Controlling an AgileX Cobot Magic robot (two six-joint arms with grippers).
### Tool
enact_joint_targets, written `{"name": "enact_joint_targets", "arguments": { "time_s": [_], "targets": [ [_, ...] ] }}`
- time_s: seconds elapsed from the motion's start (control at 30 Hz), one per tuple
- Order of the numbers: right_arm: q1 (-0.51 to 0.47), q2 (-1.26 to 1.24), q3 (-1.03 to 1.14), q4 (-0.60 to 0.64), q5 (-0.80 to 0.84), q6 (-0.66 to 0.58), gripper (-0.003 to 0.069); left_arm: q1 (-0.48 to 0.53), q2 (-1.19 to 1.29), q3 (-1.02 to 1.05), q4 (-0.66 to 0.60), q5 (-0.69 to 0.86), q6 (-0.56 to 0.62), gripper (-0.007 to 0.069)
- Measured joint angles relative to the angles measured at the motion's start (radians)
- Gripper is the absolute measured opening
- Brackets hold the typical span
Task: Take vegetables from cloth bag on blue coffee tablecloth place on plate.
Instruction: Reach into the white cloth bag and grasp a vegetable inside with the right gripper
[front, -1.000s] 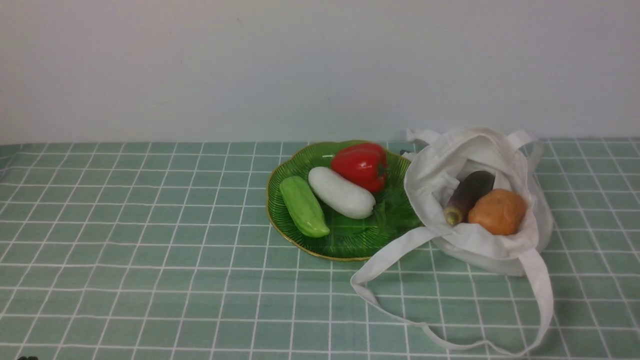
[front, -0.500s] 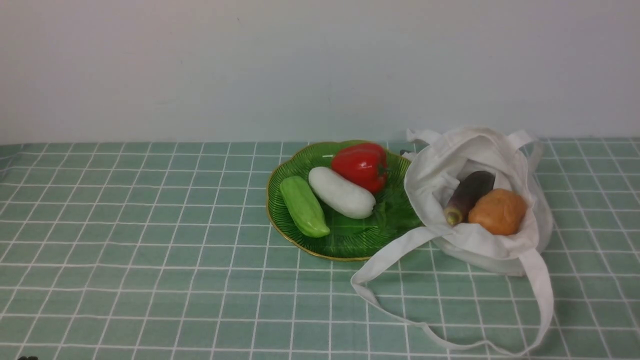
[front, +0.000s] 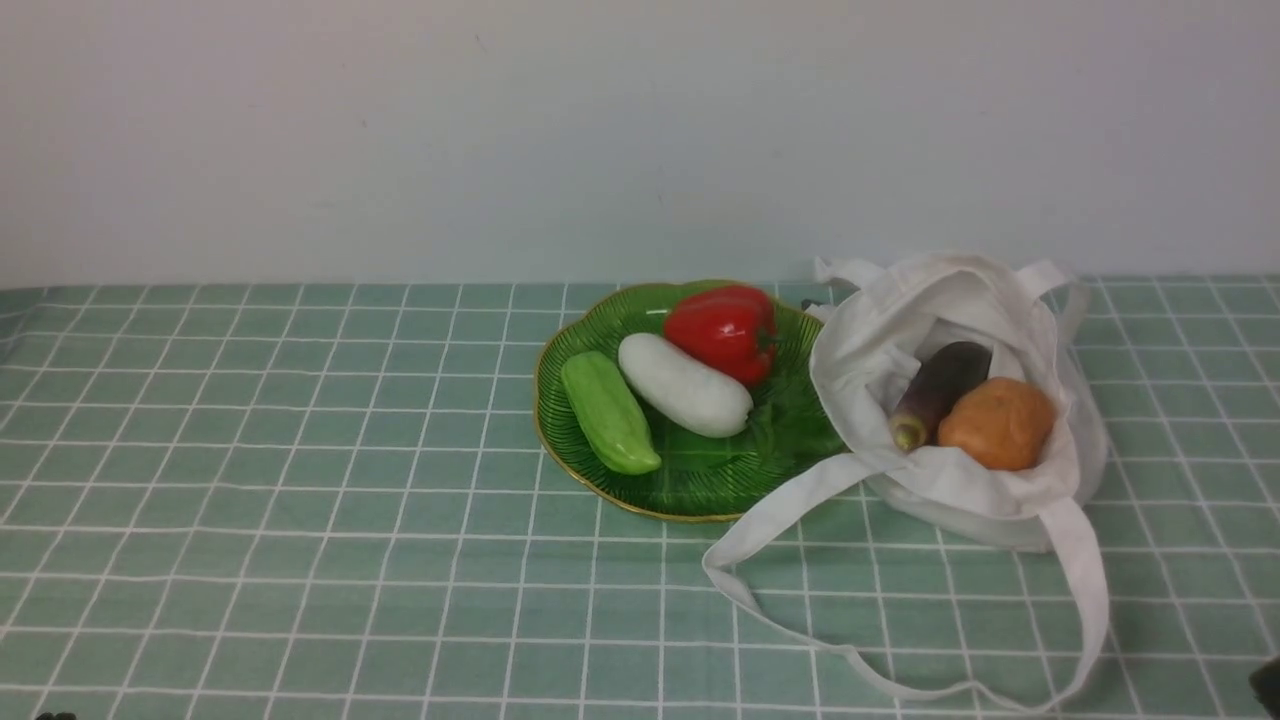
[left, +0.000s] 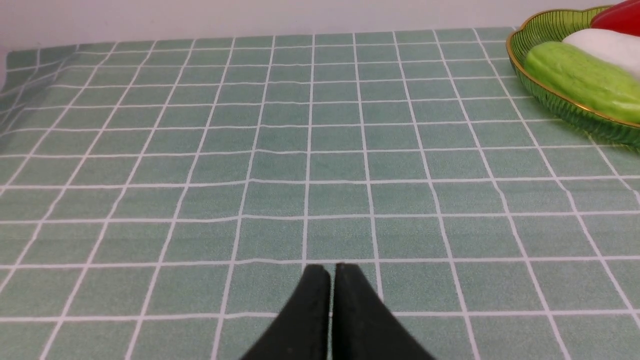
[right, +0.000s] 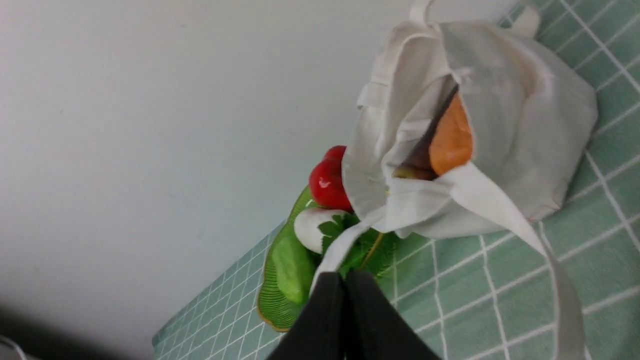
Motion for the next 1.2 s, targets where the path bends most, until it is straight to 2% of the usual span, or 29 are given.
{"name": "enact_joint_targets", "arguments": {
  "time_s": [0.2,0.3,0.37,0.53,0.67,0.83,0.87,0.97,1.1,1.2],
  "targets": [
    [0.000,0.155,-0.220,-0.109,0.073,-0.109,-0.0015,0.000,0.000,0.000,0.000,0.000,0.000,-0.0008],
    [0.000,0.330,-0.354,-0.235,0.168,-0.115,-0.0015,0.000,0.000,0.000,0.000,0.000,0.000,-0.0008],
    [0.000,0.587,-0.501,-0.359,0.302,-0.088,-0.0015,0.000,0.000,0.000,0.000,0.000,0.000,-0.0008],
    [0.014,0.945,-0.669,-0.384,0.402,-0.099,-0.0008,0.000,0.000,0.000,0.000,0.000,0.000,-0.0008],
    [0.090,1.231,-0.816,-0.392,0.412,-0.140,0.0010,0.000,0.000,0.000,0.000,0.000,0.000,-0.0008],
    [0.151,1.467,-0.998,-0.502,0.413,-0.012,0.0052,0.000,0.000,0.000,0.000,0.000,0.000,-0.0008],
    [0.154,1.538,-1.066,-0.555,0.424,0.067,0.0070,0.000,0.000,0.000,0.000,0.000,0.000,-0.0008],
    [0.156,1.665,-1.186,-0.629,0.457,0.182,0.0109,0.000,0.000,0.000,0.000,0.000,0.000,-0.0008],
    [0.157,1.797,-1.298,-0.644,0.483,0.223,0.0168,0.000,0.000,0.000,0.000,0.000,0.000,-0.0008],
    [0.157,1.887,-1.359,-0.629,0.499,0.231,0.0243,0.000,0.000,0.000,0.000,0.000,0.000,-0.0008]
  ]
}}
